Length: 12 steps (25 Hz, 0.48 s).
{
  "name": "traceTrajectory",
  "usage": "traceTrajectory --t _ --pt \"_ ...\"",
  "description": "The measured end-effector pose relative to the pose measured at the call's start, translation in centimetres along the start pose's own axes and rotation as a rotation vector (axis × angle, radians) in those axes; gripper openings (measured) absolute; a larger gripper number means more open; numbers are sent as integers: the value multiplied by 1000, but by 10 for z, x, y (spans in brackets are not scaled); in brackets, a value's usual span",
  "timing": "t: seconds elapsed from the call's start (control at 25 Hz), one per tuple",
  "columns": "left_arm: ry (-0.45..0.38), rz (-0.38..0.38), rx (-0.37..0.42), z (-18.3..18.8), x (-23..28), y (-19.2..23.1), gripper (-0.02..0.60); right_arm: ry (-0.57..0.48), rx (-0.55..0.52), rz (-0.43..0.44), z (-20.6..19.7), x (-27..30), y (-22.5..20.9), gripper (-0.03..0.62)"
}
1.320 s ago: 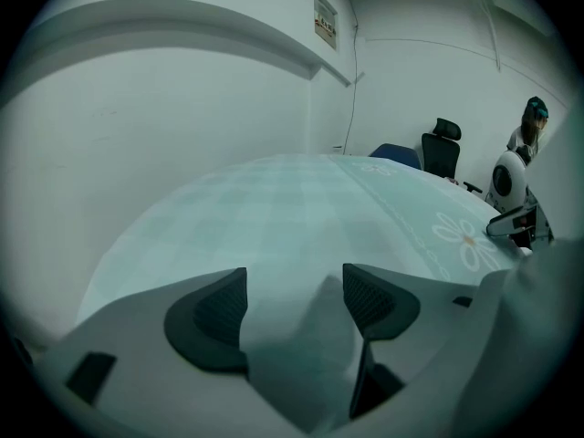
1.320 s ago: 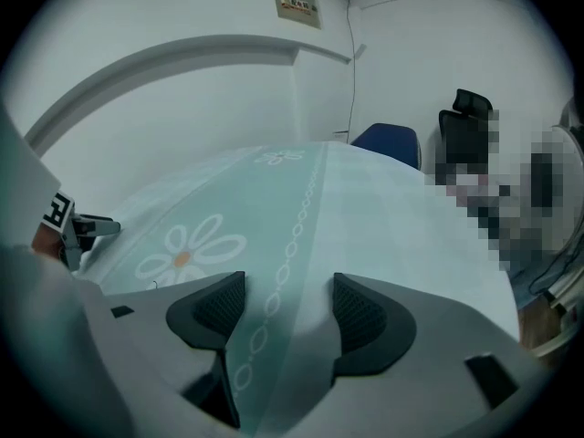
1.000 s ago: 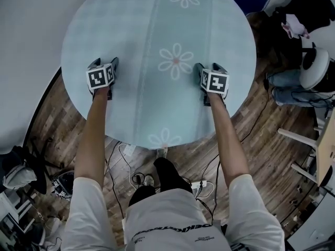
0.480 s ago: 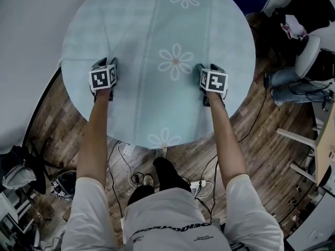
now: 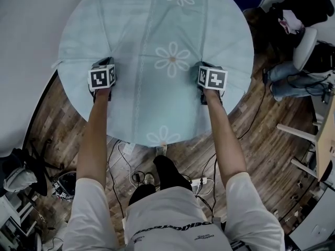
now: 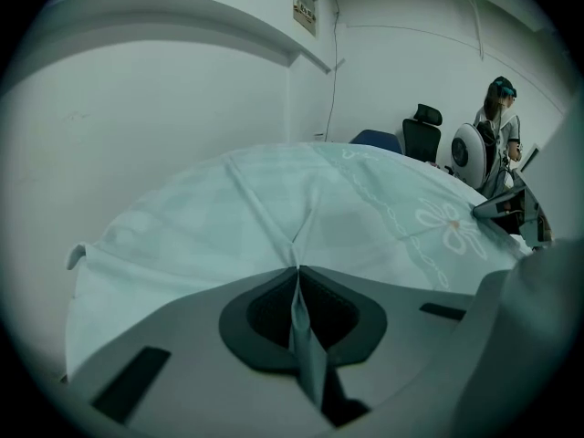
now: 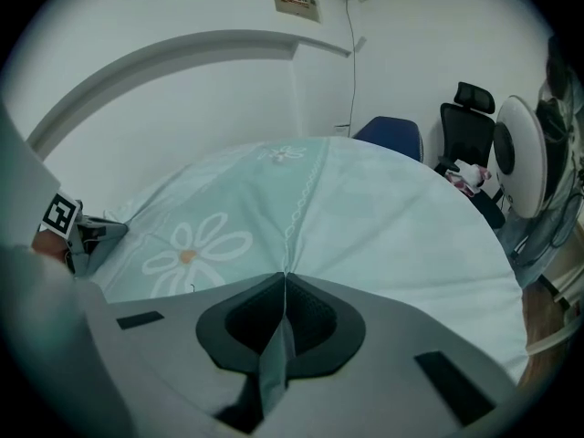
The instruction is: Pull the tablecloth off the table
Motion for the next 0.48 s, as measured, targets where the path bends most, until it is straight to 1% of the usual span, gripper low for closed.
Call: traceTrajectory --t 0.12,0.24,0.36,0.48 --pt "-1 -10 -21 -5 1 -4 17 -1 6 0 -1 -2 1 32" --pt "-5 5 -24 -7 -2 -8 17 -7 10 2 -3 -4 1 32" --pt "3 19 -80 -10 -18 -10 17 6 -9 26 -8 -11 3 32" --pt "19 15 -90 -19 -33 -18 17 12 -20 29 -14 -22 3 32"
Point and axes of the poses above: the fingertips, and each gripper's own axes: x forward along the fingers, y to its left, z out of its top, the point moved 4 cm from there along -x, backward along the fingers, and after that the axes turned 9 degrees about -y, right-handed, at the moved point
